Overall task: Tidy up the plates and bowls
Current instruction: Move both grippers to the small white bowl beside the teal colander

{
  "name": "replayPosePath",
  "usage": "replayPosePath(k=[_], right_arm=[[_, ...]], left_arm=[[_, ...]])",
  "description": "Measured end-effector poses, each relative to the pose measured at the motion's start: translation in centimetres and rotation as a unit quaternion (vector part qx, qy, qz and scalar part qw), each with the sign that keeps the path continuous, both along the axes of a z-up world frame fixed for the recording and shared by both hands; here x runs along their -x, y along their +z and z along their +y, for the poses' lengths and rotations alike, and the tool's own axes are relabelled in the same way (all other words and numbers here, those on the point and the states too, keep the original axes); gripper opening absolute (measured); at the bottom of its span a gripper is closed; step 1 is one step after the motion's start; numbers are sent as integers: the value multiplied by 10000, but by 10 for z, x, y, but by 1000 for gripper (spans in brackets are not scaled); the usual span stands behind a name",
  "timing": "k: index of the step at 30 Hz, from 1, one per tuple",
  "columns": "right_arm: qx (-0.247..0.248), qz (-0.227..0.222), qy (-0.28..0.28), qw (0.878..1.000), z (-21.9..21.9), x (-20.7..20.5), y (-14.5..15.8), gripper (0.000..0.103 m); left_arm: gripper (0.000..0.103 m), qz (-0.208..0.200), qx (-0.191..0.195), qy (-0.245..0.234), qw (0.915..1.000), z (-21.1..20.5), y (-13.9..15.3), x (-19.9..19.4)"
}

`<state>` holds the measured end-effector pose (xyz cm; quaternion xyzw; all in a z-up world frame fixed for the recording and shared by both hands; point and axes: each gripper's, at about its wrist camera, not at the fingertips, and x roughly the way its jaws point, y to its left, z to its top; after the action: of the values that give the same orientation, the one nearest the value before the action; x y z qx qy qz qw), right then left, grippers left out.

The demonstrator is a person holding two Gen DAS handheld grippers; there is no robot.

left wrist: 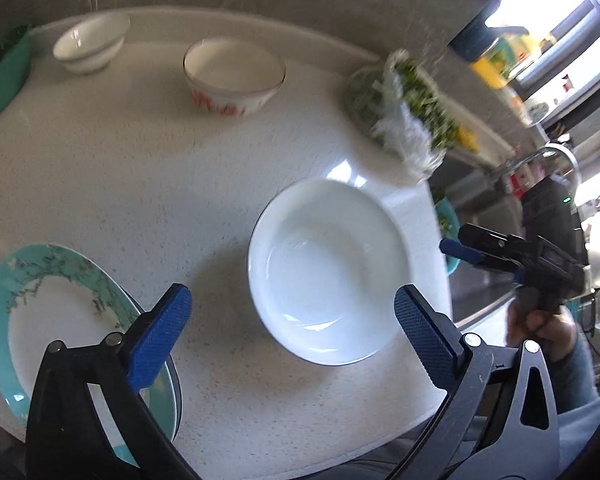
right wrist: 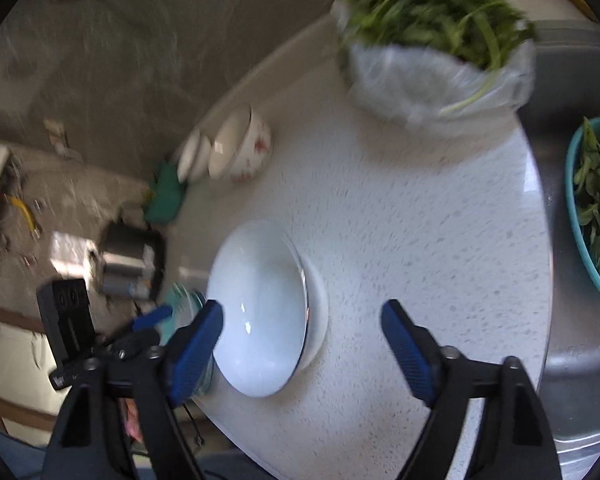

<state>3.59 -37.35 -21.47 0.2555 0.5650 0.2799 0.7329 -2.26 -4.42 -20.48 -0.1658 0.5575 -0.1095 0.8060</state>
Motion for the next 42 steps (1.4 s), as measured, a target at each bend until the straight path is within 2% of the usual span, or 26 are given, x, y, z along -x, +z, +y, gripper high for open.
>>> replayPosePath(k=[2,4,7,9,12,15,20,23,26,27,30,32,34,38,41,42], right_arm=[[-485,96,-524,9974,-21,-3,-2,88],[-1156,267,-1090,9869,-37,-4,-5,88],[-1637,206,-1322,9774,-32,-3,4,91],[-1725,121,-1251,9770,-16,-2,13,100],[-1768,-11,-1303,9756,12,3,25,103],[-1602,-45,-1288,9786,50,6,33,103],[-1025,-333,-878,9903,131,-11,59,103],[-576,-606,-649,9944,183,-38,80,103],[-141,-858,-176,9961,241,-75,94,103],[36,-913,-67,9958,260,-90,95,103],[403,-726,213,9963,307,-133,84,102],[668,-600,211,9957,327,-156,74,100],[855,-454,284,9949,349,-179,60,92],[1075,-325,439,9927,377,-207,36,86],[1119,-93,325,9931,386,-223,15,85],[1096,-28,292,9935,386,-227,10,83]], left_arm=[[103,-324,105,60,9994,7,21,4],[103,-823,243,62,9963,23,48,11],[103,-1238,-7,12,9923,47,76,16],[103,-1300,-201,103,9913,71,85,14],[103,-1046,45,322,9940,121,82,8],[103,-777,117,515,9956,173,67,-8],[103,-808,-221,659,9943,246,49,-47],[103,-895,-379,657,9931,273,36,-81],[103,-1097,-157,751,9910,299,24,-118],[103,-1087,-223,821,9904,303,19,-130],[103,-1007,-155,756,9919,313,2,-171],[103,-880,-126,694,9936,318,-11,-196],[103,-786,-123,678,9945,324,-23,-219],[101,-546,-63,811,9952,334,-47,-253],[98,-520,-354,818,9947,333,-56,-265],[93,-500,-356,780,9951,331,-58,-269]])
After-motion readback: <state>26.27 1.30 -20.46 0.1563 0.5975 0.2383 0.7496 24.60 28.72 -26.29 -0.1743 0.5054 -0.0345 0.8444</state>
